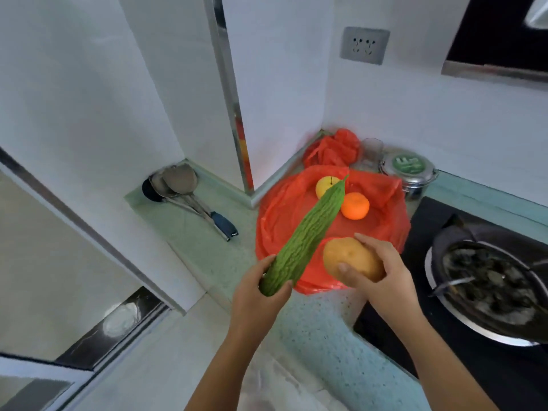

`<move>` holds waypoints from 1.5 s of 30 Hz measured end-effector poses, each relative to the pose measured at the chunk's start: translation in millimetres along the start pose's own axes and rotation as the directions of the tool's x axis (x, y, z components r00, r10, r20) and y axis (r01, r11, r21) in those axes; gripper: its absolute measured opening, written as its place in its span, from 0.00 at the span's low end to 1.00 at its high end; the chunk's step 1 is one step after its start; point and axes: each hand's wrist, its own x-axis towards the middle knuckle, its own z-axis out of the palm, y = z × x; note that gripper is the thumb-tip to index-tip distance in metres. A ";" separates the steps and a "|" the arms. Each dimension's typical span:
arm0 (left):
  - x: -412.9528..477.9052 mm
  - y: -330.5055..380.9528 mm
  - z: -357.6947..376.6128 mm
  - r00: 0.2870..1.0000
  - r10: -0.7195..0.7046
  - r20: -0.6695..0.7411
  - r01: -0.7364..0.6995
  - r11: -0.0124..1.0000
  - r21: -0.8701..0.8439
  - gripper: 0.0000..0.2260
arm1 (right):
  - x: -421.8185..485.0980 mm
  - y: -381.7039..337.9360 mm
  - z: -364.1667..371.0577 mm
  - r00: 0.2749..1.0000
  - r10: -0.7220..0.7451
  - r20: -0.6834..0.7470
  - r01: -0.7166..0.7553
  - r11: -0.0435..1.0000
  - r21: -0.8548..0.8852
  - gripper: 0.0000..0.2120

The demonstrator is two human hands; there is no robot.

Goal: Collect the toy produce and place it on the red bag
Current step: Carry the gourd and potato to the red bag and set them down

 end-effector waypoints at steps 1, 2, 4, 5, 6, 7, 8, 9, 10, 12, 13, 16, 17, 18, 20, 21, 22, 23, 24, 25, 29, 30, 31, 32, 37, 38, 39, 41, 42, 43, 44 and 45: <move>13.9 -1.8 1.1 0.999 0.012 0.034 -0.012 1.000 0.005 0.21 | 5.4 2.0 1.6 0.999 0.010 -0.035 -0.011 1.000 -0.012 0.24; 28.4 -3.8 2.3 0.997 0.030 0.069 -0.031 0.999 0.015 0.22 | 10.6 3.4 3.5 0.997 0.016 -0.070 -0.018 1.000 -0.025 0.24; 58.9 -7.0 5.5 0.988 0.078 0.131 -0.083 0.996 0.035 0.23 | 21.3 5.3 8.5 0.990 0.044 -0.136 -0.049 0.998 -0.034 0.25; 73.7 -7.6 7.2 0.982 0.101 0.161 -0.109 0.993 0.037 0.23 | 26.6 5.8 11.8 0.984 0.063 -0.167 -0.070 0.997 -0.034 0.25; 87.5 -7.7 8.7 0.974 0.127 0.189 -0.136 0.990 0.036 0.23 | 31.8 6.4 15.1 0.978 0.076 -0.195 -0.085 0.996 -0.038 0.25; 100.8 -8.5 10.5 0.963 0.155 0.220 -0.166 0.986 0.032 0.23 | 36.9 7.2 19.0 0.971 0.085 -0.223 -0.097 0.994 -0.046 0.24; 113.3 -10.2 12.4 0.950 0.183 0.254 -0.197 0.980 0.028 0.23 | 41.3 8.0 22.9 0.964 0.094 -0.249 -0.112 0.992 -0.056 0.24; 125.1 -12.1 14.6 0.933 0.209 0.292 -0.225 0.974 0.024 0.23 | 45.9 9.2 26.7 0.955 0.106 -0.275 -0.129 0.990 -0.064 0.23; 136.3 -13.8 16.8 0.914 0.233 0.333 -0.254 0.967 0.022 0.23 | 50.2 10.1 30.3 0.946 0.120 -0.302 -0.147 0.987 -0.069 0.23; 156.4 -17.2 21.5 0.870 0.279 0.407 -0.313 0.950 0.018 0.23 | 57.9 11.5 37.2 0.924 0.144 -0.354 -0.179 0.981 -0.069 0.23; 165.7 -19.4 24.7 0.847 0.296 0.441 -0.336 0.942 0.013 0.23 | 61.2 12.3 40.6 0.913 0.152 -0.378 -0.193 0.978 -0.073 0.24; 186.7 -26.1 36.3 0.788 0.321 0.525 -0.378 0.926 0.000 0.23 | 67.0 16.1 49.8 0.880 0.187 -0.437 -0.248 0.965 -0.085 0.22; 192.1 -28.1 40.7 0.770 0.336 0.542 -0.399 0.917 -0.001 0.24 | 68.3 17.8 52.2 0.869 0.202 -0.452 -0.266 0.960 -0.083 0.22; 196.5 -29.6 44.6 0.752 0.349 0.560 -0.419 0.908 -0.002 0.23 | 69.0 19.3 54.2 0.860 0.214 -0.463 -0.283 0.956 -0.083 0.22; 204.6 -32.7 52.8 0.709 0.357 0.609 -0.444 0.896 -0.008 0.23 | 71.6 22.9 57.8 0.840 0.241 -0.487 -0.317 0.945 -0.079 0.22; 208.6 -34.8 56.8 0.692 0.357 0.628 -0.451 0.892 -0.010 0.23 | 73.0 25.2 59.4 0.830 0.254 -0.497 -0.331 0.941 -0.073 0.23; 212.5 -37.2 60.5 0.678 0.359 0.641 -0.460 0.888 -0.011 0.23 | 74.4 27.3 61.2 0.821 0.263 -0.506 -0.343 0.937 -0.069 0.22; 216.3 -40.2 64.3 0.668 0.361 0.651 -0.468 0.884 -0.009 0.23 | 75.9 29.4 63.1 0.813 0.270 -0.516 -0.353 0.933 -0.069 0.22; 219.9 -42.7 67.4 0.659 0.364 0.658 -0.477 0.879 -0.008 0.23 | 77.3 31.3 64.7 0.806 0.273 -0.525 -0.363 0.929 -0.073 0.22; 223.1 -44.9 70.1 0.653 0.363 0.665 -0.480 0.877 -0.007 0.23 | 78.6 33.2 66.1 0.798 0.277 -0.535 -0.372 0.925 -0.076 0.22; 234.5 -53.1 80.4 0.614 0.363 0.701 -0.501 0.866 -0.009 0.23 | 83.8 40.4 69.5 0.770 0.312 -0.557 -0.412 0.909 -0.061 0.22; 237.3 -55.2 82.9 0.603 0.366 0.709 -0.515 0.857 -0.004 0.23 | 85.2 42.0 70.1 0.765 0.320 -0.559 -0.422 0.905 -0.060 0.22; 239.9 -57.5 85.5 0.592 0.368 0.716 -0.527 0.850 -0.002 0.23 | 86.7 43.6 70.8 0.763 0.325 -0.559 -0.428 0.902 -0.059 0.22; 242.5 -59.4 87.9 0.582 0.370 0.724 -0.532 0.847 -0.005 0.23 | 88.4 45.0 71.6 0.763 0.328 -0.557 -0.431 0.900 -0.060 0.22; 253.7 -68.6 99.4 0.545 0.372 0.752 -0.547 0.837 -0.017 0.23 | 99.5 52.7 74.7 0.768 0.355 -0.533 -0.460 0.885 -0.073 0.22; 255.2 -70.4 100.6 0.541 0.370 0.755 -0.550 0.835 -0.014 0.23 | 102.3 54.1 75.1 0.771 0.357 -0.528 -0.461 0.884 -0.077 0.23; 256.4 -72.5 101.4 0.539 0.366 0.758 -0.554 0.833 -0.008 0.23 | 105.5 55.6 75.7 0.774 0.358 -0.522 -0.462 0.884 -0.078 0.23; 258.5 -77.0 102.4 0.537 0.367 0.760 -0.567 0.824 0.002 0.24 | 112.4 57.8 76.7 0.781 0.359 -0.512 -0.458 0.886 -0.077 0.22; 259.3 -79.1 102.4 0.537 0.369 0.759 -0.573 0.820 0.006 0.24 | 116.2 58.7 77.3 0.785 0.357 -0.505 -0.454 0.887 -0.078 0.22; 260.0 -80.6 102.4 0.537 0.371 0.758 -0.576 0.817 0.008 0.24 | 120.0 59.9 77.9 0.790 0.355 -0.499 -0.451 0.889 -0.082 0.22; 260.6 -81.4 102.3 0.537 0.376 0.755 -0.581 0.814 0.008 0.24 | 123.6 60.9 78.0 0.795 0.351 -0.494 -0.448 0.889 -0.091 0.22; 261.1 -82.0 102.5 0.533 0.381 0.755 -0.586 0.811 0.005 0.24 | 127.2 62.6 78.1 0.799 0.348 -0.491 -0.449 0.888 -0.101 0.23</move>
